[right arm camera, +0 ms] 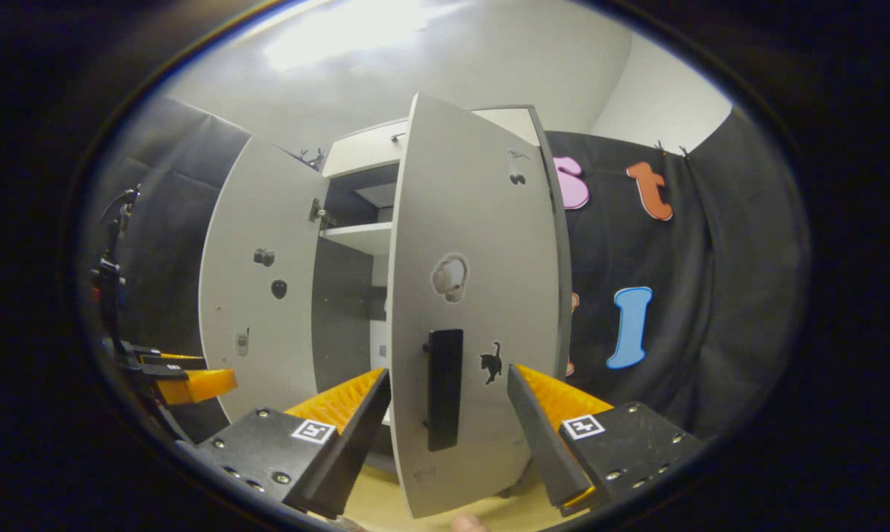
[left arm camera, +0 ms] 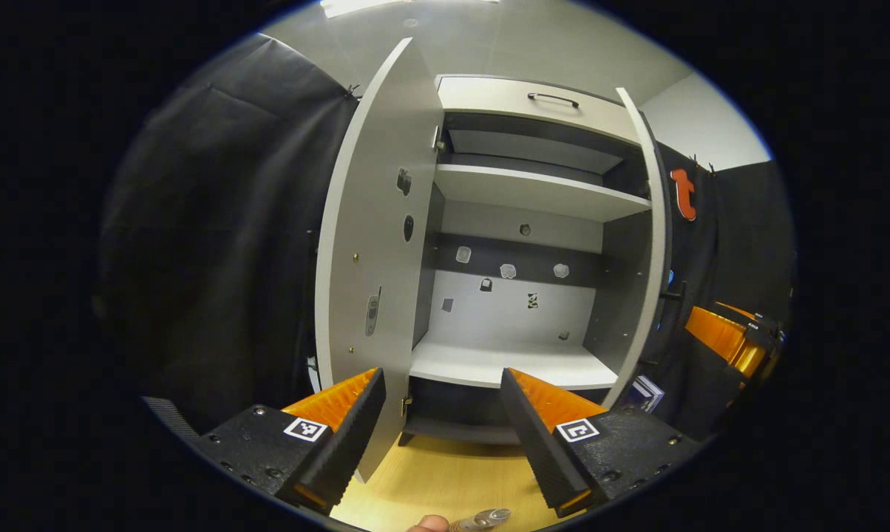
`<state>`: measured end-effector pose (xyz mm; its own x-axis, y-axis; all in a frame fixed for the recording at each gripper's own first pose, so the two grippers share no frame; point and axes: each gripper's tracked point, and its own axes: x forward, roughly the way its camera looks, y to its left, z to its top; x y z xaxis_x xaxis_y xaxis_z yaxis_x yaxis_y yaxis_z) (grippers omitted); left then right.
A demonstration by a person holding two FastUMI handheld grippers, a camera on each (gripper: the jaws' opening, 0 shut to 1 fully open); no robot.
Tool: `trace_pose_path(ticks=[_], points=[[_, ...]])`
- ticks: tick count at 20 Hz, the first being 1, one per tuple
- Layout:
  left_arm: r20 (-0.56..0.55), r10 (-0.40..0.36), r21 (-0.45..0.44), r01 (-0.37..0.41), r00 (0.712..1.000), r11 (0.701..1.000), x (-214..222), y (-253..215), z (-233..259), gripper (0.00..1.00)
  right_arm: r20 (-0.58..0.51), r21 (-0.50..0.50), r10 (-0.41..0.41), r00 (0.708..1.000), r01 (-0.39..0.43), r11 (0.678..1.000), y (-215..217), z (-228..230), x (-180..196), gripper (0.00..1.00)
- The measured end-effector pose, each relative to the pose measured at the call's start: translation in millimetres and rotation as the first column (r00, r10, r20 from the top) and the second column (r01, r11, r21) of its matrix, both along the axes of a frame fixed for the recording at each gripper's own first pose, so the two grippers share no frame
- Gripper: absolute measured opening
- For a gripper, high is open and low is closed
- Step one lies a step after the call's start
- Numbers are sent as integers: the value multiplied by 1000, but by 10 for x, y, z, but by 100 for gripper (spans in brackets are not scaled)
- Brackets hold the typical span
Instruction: Grasp the bottle in the cabinet with the left hand and place it on the coaster, then close the right door with the right hand and the left door with the left hand.
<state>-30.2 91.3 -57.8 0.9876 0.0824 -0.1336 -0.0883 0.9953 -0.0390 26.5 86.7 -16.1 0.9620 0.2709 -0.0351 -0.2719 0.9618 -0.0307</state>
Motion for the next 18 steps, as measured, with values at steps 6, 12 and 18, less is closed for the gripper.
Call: trace_pose_path(ticks=[6, 12, 18], points=[[0, 9, 3, -9, 1000, 1000, -15, 24, -3, 96, 2, -1, 1, 1000, -1, 1000, 13, 13, -40, 93], [-3, 24, 9, -24, 1000, 1000, -55, 97, -5, 93, 2, 2, 4, 1000, -4, 1000, 45, 2, -44, 93], [3, 32, 9, -32, 999, 999, -31, 137, 0, 97, -5, 0, 10, 1000, -10, 1000, 88, -33, -19, 95]])
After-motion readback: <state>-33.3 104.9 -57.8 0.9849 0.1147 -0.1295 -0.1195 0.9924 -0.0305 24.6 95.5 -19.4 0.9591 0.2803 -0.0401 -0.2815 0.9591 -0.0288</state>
